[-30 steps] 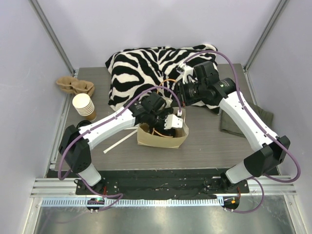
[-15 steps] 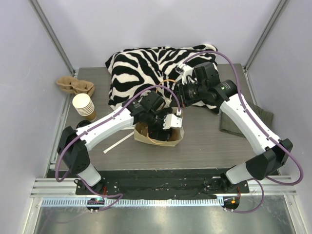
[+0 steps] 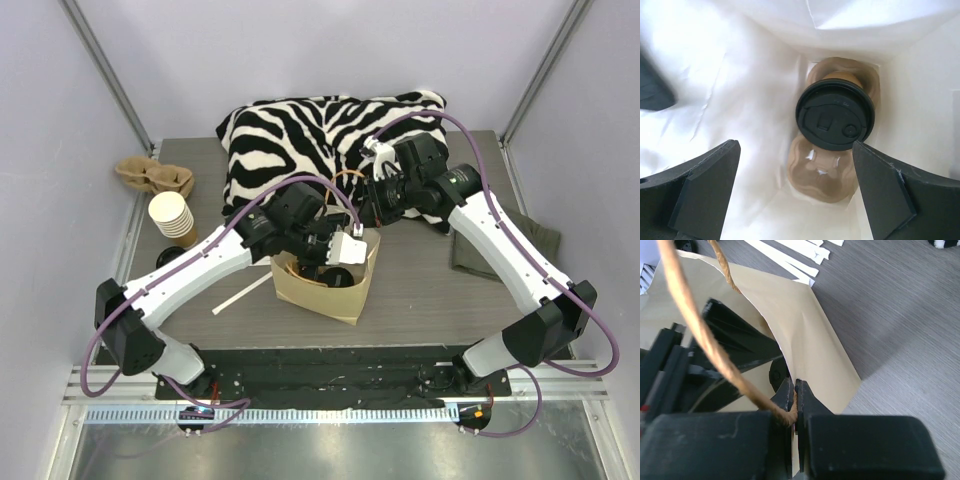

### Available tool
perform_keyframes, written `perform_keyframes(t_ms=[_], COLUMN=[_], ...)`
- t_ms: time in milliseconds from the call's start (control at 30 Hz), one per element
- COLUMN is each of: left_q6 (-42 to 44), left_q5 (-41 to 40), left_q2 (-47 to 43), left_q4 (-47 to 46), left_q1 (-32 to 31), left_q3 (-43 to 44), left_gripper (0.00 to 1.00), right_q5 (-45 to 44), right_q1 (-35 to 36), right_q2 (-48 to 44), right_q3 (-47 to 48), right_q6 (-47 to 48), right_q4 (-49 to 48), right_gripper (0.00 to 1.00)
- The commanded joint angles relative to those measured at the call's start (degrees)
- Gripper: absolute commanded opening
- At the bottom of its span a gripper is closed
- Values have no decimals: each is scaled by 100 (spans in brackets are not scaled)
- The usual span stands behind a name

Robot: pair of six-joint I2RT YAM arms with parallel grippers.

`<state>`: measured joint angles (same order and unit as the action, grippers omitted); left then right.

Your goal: Pack the takeout coffee

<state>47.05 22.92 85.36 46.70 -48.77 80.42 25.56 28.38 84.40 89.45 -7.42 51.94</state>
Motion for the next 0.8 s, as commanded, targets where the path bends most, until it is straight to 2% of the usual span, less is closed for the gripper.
perform_keyframes(t_ms=[0, 267, 600, 767], left_q6=[147, -177, -775, -1267], left_q5=[-33, -209, 266, 397], left_q2=[-213, -432, -635, -705], left_q4=[-169, -512, -196, -336], left_q1=[-27, 8, 131, 491], left_q3=[-167, 34, 983, 1195], left_gripper=[100, 100, 100, 100], right_q5=[-113, -104, -95, -78], right_q1=[-17, -8, 80, 106], right_q2=[-38, -64, -178, -257], right_q3=[37, 64, 29, -15], right_q6=[65, 188, 399, 505], right_q4=[-53, -88, -149, -185], right_gripper=[1, 1, 1, 1])
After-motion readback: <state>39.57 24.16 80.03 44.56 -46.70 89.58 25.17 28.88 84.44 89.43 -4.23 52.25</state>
